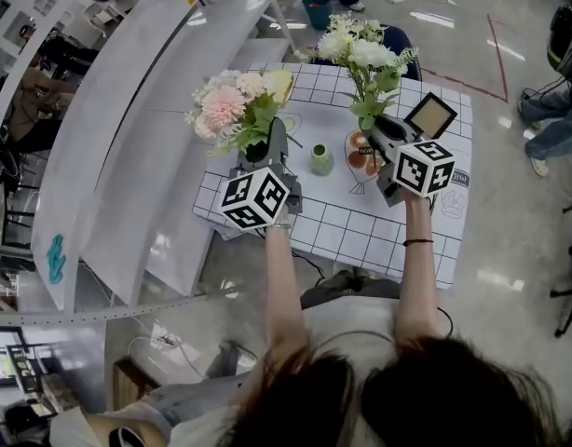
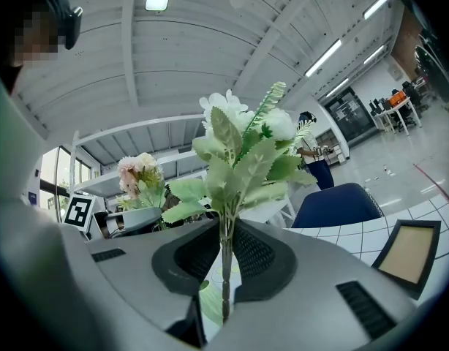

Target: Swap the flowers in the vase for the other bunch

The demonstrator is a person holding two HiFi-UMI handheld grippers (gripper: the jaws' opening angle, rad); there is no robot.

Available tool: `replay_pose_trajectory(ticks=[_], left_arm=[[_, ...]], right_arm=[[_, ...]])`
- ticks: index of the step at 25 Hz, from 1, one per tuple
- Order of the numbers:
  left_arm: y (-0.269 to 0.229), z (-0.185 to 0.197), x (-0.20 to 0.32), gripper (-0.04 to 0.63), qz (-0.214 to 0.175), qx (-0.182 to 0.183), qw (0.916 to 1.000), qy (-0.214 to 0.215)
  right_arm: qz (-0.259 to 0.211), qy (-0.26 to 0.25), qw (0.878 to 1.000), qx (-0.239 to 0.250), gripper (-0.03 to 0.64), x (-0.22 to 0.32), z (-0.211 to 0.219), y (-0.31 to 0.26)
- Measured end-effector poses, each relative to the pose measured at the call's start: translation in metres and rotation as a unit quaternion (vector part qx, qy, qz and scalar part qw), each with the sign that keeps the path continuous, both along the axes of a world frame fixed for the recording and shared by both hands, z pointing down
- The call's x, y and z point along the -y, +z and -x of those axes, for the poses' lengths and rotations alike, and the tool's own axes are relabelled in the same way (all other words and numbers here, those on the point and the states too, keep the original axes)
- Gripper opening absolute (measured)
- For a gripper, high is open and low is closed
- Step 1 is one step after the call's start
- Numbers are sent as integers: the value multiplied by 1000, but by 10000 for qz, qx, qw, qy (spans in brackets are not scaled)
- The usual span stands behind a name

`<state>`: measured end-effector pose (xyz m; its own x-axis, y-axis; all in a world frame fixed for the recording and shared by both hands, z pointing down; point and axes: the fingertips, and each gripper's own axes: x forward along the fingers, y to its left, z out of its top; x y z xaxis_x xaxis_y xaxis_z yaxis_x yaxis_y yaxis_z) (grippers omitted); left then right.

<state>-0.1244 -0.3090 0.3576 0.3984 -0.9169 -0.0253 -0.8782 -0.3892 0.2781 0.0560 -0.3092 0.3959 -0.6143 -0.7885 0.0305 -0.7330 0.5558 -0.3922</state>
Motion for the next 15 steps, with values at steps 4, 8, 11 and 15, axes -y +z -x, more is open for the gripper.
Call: replay_pose_trajectory(ticks=[4, 8, 11, 15], left_arm=[[4, 1, -3, 77, 39, 4, 10000, -52], [4, 3, -5, 77, 41, 20, 9999, -134], [5, 6, -9, 77, 55, 11, 9997, -221], [8, 11, -16, 77, 76, -28, 9994, -337]], right_arm=[[-3, -10, 10000, 16, 51, 0, -3, 0], [-11, -50, 10000, 33, 51, 0, -5, -1], [-37, -104, 9999, 64, 51, -1, -5, -3], [-102, -180, 9997, 108, 51, -2, -3, -7]])
